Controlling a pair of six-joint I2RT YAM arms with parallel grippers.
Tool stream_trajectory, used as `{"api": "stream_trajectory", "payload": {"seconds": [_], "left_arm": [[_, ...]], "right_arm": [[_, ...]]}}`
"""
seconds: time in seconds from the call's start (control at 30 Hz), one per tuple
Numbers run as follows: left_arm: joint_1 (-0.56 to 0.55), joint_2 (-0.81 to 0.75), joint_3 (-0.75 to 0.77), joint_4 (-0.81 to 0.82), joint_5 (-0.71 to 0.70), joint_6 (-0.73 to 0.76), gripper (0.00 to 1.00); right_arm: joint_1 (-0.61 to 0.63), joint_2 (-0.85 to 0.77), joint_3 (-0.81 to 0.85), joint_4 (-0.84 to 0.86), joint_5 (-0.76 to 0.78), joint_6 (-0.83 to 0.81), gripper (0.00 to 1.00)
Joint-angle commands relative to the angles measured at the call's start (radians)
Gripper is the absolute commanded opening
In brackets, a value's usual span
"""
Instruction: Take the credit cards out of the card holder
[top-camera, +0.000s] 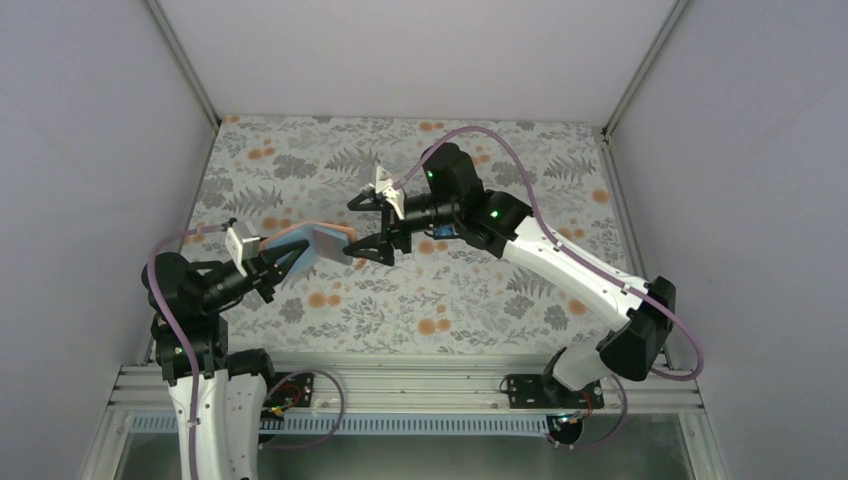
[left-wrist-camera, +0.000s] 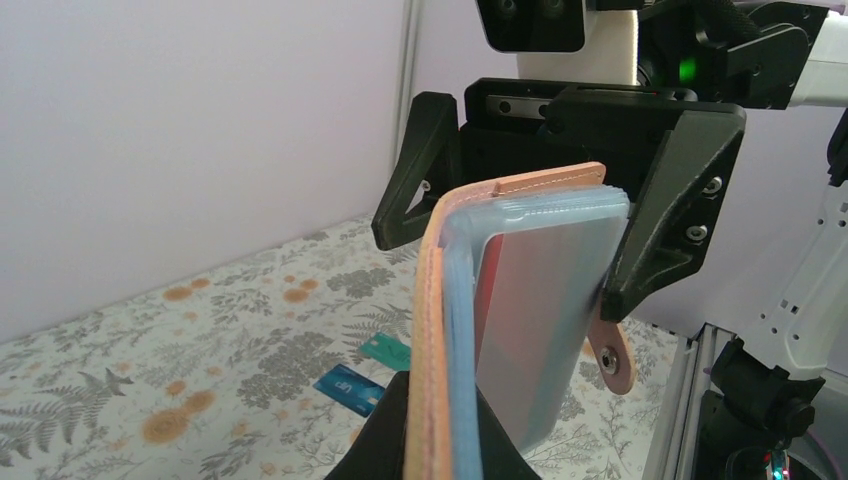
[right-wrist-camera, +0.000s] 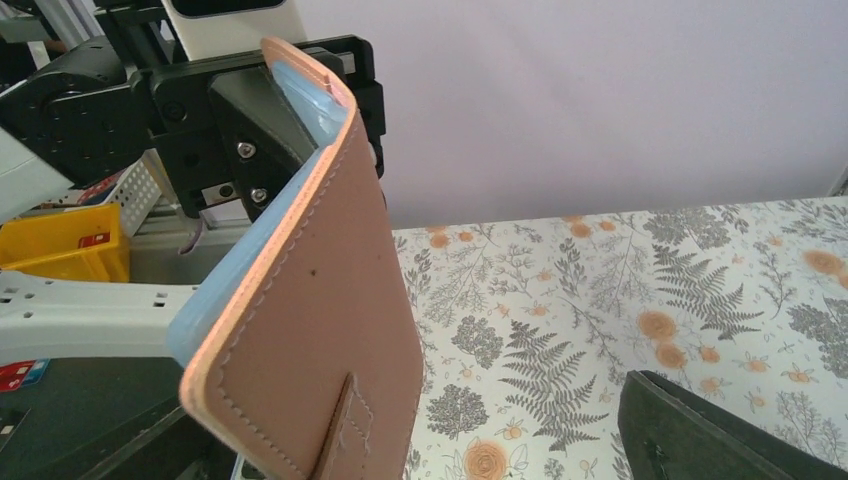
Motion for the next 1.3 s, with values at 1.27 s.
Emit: {"api": "stream_trajectory", "payload": {"seconds": [1.27], "left_arm": [[0.003,-0.007,0.019,0.002,0.015,-0.01,0.02]], "right_arm": [[-0.015,-0.02,0.011,-0.01,0.091,-0.002,1.0]]}}
